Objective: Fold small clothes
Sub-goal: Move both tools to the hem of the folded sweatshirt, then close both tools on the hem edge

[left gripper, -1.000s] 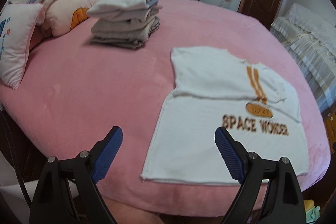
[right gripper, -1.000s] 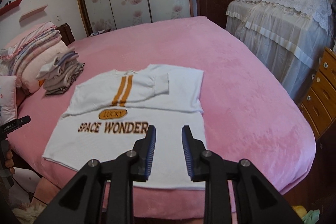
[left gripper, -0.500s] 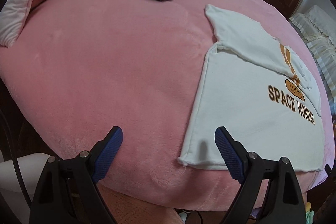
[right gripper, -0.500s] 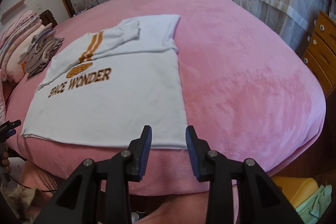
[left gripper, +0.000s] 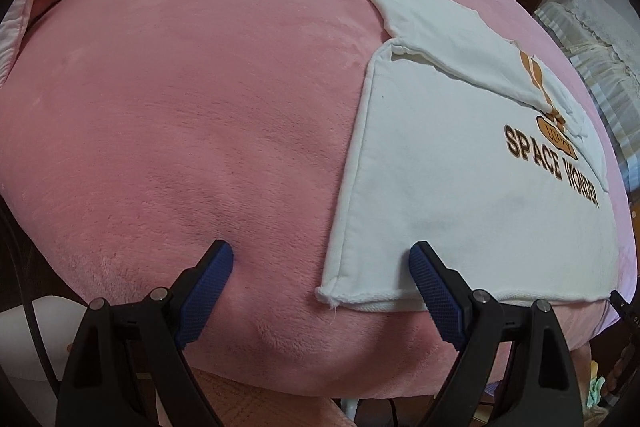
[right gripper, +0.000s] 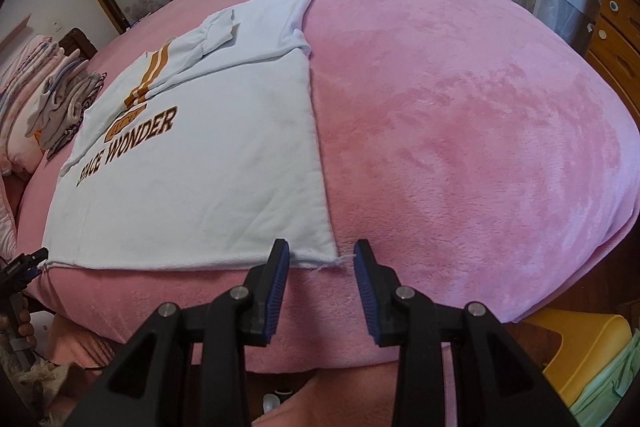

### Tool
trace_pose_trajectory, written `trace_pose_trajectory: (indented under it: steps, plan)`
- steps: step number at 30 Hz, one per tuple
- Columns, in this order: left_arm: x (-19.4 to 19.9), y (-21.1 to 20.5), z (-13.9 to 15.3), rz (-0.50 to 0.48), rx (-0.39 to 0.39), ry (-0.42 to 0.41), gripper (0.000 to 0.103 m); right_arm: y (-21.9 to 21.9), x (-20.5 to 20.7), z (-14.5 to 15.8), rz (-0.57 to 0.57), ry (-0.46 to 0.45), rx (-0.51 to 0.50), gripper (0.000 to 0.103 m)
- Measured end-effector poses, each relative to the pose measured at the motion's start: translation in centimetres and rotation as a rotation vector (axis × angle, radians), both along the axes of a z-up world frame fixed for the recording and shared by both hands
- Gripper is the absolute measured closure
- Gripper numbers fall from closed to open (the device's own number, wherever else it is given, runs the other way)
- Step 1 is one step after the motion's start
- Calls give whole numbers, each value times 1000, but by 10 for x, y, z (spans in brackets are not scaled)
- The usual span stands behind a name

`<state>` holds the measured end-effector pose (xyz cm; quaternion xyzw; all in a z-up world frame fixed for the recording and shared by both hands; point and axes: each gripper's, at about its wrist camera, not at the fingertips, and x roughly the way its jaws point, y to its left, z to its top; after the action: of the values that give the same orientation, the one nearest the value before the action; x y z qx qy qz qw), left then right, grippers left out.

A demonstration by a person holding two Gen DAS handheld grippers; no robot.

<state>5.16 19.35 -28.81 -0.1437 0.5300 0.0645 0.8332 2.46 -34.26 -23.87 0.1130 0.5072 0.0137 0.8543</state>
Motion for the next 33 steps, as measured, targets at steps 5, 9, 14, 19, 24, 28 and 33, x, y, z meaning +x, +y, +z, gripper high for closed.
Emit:
trace_pose_trajectory:
  steps: [5,9,14,19,24,28,33]
  plan:
    - [-2,1,1,-26,-45,-7,19,11,3,0,44,-7,7,70]
    - [-1,-7,2,-78,-59,-19,31,12,4,-2,48,-4,11,70]
    - [1,-3,-3,-80,-114,-25,35,10,4,-4,46,0,29,74]
    - [0,1,-5,-63,-188,-27,54,10,5,-6,55,8,47,83]
    - [4,-4,-8,-76,-229,-11,72,13,5,-5,63,12,36,85]
    - [5,-4,-12,-59,-248,1,71,12,5,-6,56,21,33,84]
    - [6,-6,-11,-58,-237,6,70,8,6,-7,27,27,62,84]
